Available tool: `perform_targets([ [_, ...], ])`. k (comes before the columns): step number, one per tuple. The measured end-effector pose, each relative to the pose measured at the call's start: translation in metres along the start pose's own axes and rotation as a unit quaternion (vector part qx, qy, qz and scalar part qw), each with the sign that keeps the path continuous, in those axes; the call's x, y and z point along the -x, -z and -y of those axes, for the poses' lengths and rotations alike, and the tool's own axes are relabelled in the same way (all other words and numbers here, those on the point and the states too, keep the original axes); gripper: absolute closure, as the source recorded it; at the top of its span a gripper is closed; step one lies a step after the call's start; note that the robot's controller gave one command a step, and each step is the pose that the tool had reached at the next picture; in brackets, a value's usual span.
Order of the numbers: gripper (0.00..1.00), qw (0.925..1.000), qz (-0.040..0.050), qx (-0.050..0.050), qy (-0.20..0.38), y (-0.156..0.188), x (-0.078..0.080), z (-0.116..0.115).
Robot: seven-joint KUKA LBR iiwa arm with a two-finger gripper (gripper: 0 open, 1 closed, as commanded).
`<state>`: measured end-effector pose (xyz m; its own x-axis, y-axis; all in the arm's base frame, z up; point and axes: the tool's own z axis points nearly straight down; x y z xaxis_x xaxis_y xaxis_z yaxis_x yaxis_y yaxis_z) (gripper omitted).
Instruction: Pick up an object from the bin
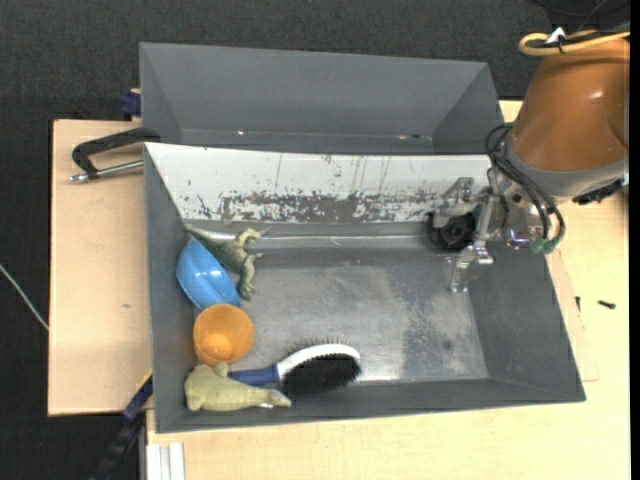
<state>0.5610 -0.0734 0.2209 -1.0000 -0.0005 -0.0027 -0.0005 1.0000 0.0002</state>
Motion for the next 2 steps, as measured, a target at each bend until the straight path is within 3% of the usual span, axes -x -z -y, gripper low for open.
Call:
perform_targets([
  [1,0.0,0.9974,-0.0032,0.002,0.072,-0.078,0.022,-0.083],
  [2,0.0,0.9989,-0.0011,0.001,0.048,-0.024,-0.044,-0.118],
])
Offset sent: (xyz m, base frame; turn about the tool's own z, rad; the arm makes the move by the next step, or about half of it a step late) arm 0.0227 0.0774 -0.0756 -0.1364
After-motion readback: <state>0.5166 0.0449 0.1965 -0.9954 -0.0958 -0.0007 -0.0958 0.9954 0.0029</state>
